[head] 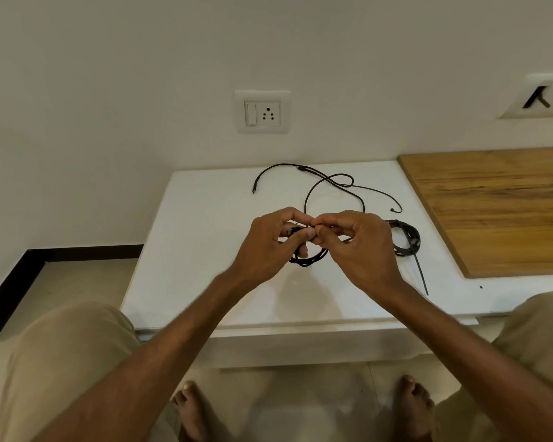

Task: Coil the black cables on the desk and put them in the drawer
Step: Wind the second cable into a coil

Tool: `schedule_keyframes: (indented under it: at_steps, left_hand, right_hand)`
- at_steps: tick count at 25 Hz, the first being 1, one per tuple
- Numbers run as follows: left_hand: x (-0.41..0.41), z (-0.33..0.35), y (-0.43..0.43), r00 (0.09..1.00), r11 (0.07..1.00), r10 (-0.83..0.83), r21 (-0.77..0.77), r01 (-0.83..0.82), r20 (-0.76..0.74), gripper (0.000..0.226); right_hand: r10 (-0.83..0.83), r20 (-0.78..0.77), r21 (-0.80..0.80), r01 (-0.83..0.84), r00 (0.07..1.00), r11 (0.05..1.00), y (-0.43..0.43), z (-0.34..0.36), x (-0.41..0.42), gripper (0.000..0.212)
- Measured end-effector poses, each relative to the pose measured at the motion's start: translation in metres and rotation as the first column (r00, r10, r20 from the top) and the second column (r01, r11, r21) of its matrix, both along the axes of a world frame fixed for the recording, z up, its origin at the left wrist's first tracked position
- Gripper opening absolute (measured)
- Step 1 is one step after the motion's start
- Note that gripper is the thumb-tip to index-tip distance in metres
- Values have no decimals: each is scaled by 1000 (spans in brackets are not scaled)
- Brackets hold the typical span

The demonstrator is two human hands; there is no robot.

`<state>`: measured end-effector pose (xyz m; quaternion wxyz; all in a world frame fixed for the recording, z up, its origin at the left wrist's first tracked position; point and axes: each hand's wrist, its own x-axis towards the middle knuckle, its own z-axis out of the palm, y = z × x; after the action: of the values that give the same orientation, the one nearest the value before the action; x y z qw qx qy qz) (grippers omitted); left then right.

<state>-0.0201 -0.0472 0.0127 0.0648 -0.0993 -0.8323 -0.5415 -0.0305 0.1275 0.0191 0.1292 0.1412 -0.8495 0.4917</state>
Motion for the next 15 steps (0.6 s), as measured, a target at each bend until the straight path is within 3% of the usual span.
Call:
schedule_keyframes:
  at_steps: [5,10,15]
  left_hand:
    - [-1,-2,4,1000,1000,7,-16,-8,-9,8]
    - [-5,-10,0,990,997,80,-26,-77,119,11]
    - [-11,-10,-5,991,995,103,-9,-103,89,16]
  right_hand:
    - [34,15,-26,-34,999,999,1,-2,2,12]
    - [19,-9,-98,-20,1000,995,-6,6,10,12]
    - [110,-66,-220,-121,992,968,-9,17,20,9]
